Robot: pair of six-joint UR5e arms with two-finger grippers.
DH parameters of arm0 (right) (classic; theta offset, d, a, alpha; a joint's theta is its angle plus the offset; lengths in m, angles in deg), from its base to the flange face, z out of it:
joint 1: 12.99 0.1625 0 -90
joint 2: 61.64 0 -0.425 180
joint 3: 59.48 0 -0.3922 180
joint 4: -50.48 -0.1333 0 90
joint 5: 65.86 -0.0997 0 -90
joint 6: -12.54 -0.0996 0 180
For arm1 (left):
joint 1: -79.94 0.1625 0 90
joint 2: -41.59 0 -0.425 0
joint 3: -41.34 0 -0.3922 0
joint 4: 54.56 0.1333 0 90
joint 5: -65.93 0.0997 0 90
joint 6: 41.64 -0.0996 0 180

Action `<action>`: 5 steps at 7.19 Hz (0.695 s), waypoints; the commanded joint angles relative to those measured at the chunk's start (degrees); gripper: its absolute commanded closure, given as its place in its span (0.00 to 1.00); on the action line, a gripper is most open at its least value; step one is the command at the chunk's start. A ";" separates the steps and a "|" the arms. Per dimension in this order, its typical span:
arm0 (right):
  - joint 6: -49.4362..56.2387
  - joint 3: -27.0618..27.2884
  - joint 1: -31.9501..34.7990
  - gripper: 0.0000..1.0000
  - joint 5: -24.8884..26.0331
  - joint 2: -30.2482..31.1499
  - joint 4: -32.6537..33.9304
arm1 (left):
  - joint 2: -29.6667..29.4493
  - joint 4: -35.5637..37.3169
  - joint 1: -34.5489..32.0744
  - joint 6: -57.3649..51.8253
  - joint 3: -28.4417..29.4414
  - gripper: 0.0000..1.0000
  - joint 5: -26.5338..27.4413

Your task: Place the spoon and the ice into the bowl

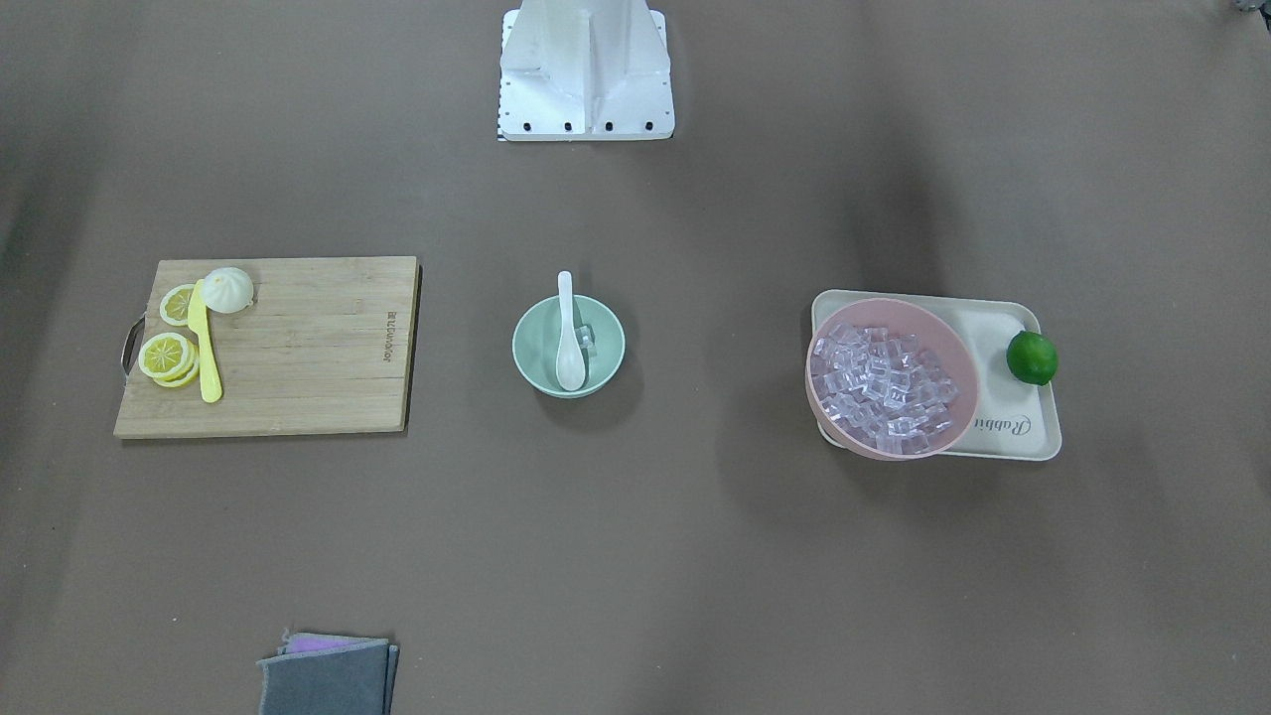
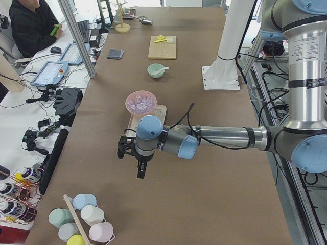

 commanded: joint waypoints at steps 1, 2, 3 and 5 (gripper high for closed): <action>-0.11 0.40 0.01 0.00 0.07 -0.39 -0.08 | 0.08 2.16 -0.11 0.00 -0.45 0.01 0.05; -0.02 0.40 0.01 0.00 0.07 -0.22 -0.09 | 0.34 2.26 -0.19 0.00 -0.37 0.01 0.14; -0.02 0.40 0.01 0.00 0.07 -0.04 -0.09 | 0.34 2.26 -0.19 0.00 -0.28 0.01 0.22; -0.02 0.49 0.01 0.00 0.07 0.14 -0.09 | 0.17 2.26 -0.19 0.00 -0.19 0.01 0.31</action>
